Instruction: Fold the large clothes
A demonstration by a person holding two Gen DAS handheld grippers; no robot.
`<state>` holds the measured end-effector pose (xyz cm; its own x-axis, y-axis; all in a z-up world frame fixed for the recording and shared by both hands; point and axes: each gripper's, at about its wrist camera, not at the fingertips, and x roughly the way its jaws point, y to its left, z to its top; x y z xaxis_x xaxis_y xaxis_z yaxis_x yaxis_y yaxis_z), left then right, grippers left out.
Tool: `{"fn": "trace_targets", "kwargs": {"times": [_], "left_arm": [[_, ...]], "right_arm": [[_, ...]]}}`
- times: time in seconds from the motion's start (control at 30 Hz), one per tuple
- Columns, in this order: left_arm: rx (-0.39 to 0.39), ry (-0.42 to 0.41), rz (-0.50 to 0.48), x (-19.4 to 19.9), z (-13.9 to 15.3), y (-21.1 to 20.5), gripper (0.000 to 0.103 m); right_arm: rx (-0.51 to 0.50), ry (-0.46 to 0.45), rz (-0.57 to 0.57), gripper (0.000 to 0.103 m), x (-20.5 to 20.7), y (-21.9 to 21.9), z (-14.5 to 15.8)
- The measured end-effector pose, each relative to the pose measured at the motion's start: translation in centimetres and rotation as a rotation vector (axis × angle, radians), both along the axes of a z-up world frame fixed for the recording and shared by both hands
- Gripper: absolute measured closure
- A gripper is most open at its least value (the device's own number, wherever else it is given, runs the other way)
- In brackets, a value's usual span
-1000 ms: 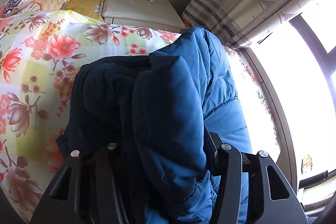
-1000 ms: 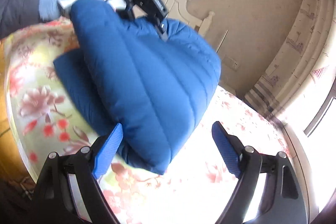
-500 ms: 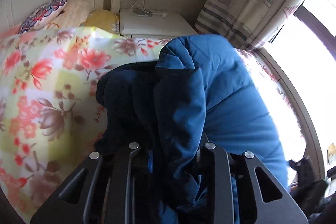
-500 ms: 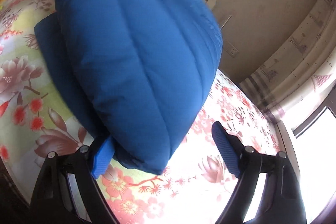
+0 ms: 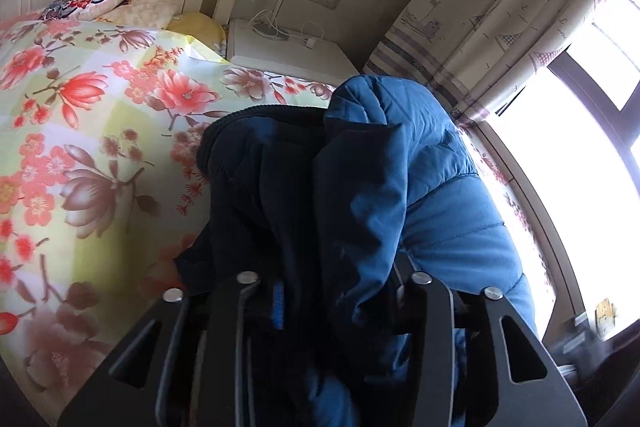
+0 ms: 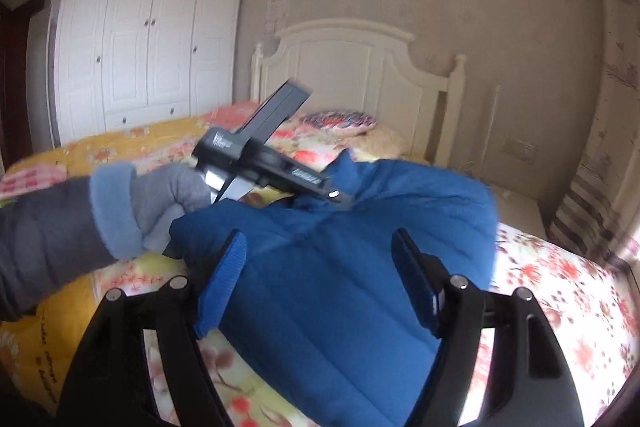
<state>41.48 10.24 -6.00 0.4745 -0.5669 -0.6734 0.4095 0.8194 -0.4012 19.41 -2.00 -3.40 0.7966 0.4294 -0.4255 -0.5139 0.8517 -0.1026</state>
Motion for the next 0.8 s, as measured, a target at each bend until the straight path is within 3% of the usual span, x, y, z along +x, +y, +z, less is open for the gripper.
{"fn": "trace_targets", "kwargs": {"times": [0.07,0.1,0.17,0.27,0.37,0.5,0.53,0.57,0.67,0.8], "left_arm": [[0.099,-0.03,0.112,-0.8,1.7,1.3,0.028],[0.133,-0.051,0.159,-1.2,2.7,1.8,0.022],[0.126,-0.141,0.24,-2.4,6.1,3.5,0.019],[0.075,-0.235,0.19,-3.6,10.6,2.2,0.019],[0.114,-0.288,0.065,-3.7,11.9,-3.8,0.015],[0.281,-0.237,0.003,-0.3,7.3,-10.3,0.013],[0.35,-0.185,0.025,1.8,4.1,-11.1,0.009],[0.367,-0.141,0.045,3.4,1.4,-11.1,0.004],[0.062,0.011,0.078,6.3,-1.9,-7.0,0.004],[0.048,0.014,0.073,6.0,-2.3,-6.7,0.004]], "right_arm": [[-0.192,0.086,0.052,0.028,2.2,4.5,-3.9],[-0.325,0.019,0.041,0.027,1.9,6.6,-6.1],[-0.443,-0.059,0.034,0.027,1.1,8.6,-8.0],[-0.469,-0.027,0.044,0.028,1.4,9.3,-7.7],[-0.472,-0.008,0.079,0.028,2.3,9.4,-7.4],[-0.463,-0.016,0.085,0.028,1.8,9.3,-7.7],[-0.458,-0.018,0.087,0.028,1.5,9.2,-8.1],[-0.45,-0.018,0.09,0.028,1.4,9.1,-8.2],[-0.417,-0.02,0.102,0.028,1.1,8.6,-8.0],[-0.365,0.016,0.172,0.028,1.3,7.7,-7.7]]}}
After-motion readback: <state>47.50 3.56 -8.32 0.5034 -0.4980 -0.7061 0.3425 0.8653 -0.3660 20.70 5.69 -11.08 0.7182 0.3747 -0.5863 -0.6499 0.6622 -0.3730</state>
